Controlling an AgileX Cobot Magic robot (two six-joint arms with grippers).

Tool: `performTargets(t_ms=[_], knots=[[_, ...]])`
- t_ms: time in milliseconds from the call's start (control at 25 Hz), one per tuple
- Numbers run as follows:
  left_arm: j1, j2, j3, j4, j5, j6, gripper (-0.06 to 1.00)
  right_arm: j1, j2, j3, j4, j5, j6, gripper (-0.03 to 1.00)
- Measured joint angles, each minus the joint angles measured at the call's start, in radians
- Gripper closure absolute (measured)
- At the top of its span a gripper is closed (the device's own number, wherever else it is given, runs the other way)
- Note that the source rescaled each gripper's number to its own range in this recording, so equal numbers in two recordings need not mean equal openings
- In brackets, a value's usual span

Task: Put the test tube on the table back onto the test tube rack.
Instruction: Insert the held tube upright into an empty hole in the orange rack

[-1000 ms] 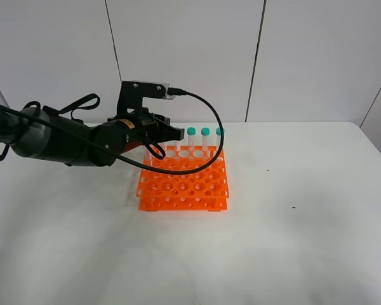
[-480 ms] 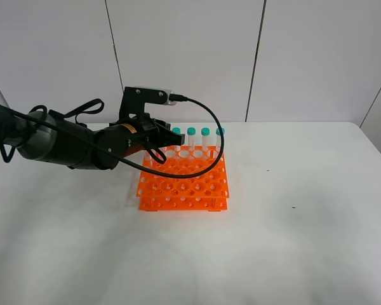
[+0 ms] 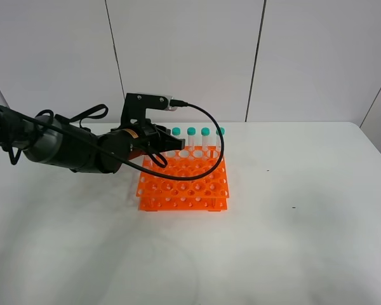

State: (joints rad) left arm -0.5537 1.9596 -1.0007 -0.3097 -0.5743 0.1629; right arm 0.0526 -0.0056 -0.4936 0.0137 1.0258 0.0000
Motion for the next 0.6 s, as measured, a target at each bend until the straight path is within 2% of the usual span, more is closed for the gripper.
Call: performTargets(t_ms=[200,600], knots=[[0.0,0.011,0.0,0.001,0.003,0.0,0.93,0.0,0.0,0.0,0.0,0.0,0.0,-0.03],[0.0,0.011,0.0,0.061,0.003,0.0,0.93,0.0,0.0,0.0,0.0,0.0,0.0,-0.03]])
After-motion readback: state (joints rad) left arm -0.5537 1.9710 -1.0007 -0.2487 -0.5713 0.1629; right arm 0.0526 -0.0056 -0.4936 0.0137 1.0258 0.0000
